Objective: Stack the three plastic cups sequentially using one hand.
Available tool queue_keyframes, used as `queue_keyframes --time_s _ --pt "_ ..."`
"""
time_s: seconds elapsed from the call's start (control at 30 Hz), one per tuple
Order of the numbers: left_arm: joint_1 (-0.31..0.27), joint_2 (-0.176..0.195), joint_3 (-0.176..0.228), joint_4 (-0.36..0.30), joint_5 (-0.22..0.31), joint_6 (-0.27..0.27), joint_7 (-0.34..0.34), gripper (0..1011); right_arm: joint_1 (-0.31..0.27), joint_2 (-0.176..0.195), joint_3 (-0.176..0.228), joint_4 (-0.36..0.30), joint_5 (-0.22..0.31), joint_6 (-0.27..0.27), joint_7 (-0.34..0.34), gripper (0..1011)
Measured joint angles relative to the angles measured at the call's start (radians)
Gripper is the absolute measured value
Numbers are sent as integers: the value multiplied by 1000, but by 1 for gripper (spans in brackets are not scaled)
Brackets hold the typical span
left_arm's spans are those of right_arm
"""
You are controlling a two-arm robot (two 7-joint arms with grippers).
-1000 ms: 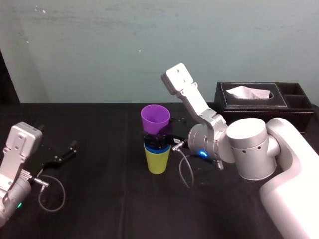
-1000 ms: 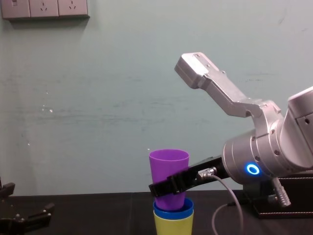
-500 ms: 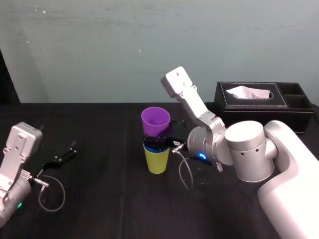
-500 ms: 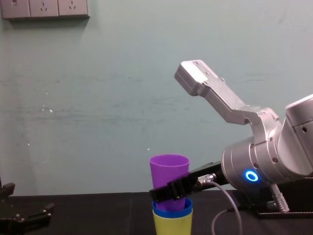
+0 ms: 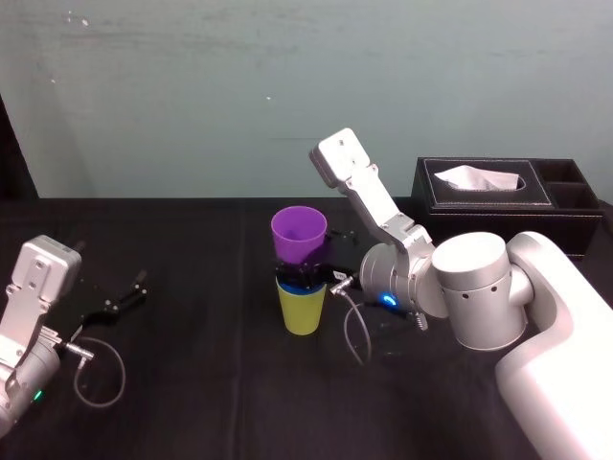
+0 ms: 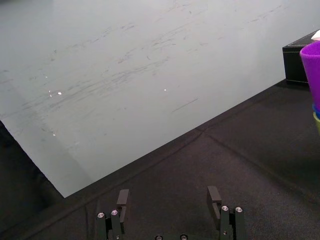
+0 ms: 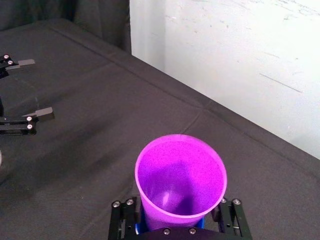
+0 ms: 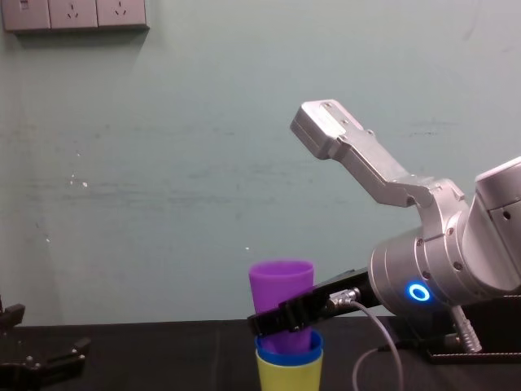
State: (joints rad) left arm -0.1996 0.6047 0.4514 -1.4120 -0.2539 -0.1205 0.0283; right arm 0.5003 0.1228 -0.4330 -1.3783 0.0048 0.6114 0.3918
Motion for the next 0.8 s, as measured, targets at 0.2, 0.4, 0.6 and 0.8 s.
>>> queue_keyframes --time_s 0.2,0.4,0.6,0.8 --pt "0 0 0 0 0 0 0 1000 0 0 1 -1 0 0 0 903" --pt "0 0 0 0 0 0 0 1000 -1 0 1 -2 -1 0 0 1002" --pt "0 0 0 0 0 0 0 1000 -1 0 1 -2 -1 1 1 1003" --pt "0 0 0 0 0 0 0 1000 -1 0 1 -3 -1 1 1 1003"
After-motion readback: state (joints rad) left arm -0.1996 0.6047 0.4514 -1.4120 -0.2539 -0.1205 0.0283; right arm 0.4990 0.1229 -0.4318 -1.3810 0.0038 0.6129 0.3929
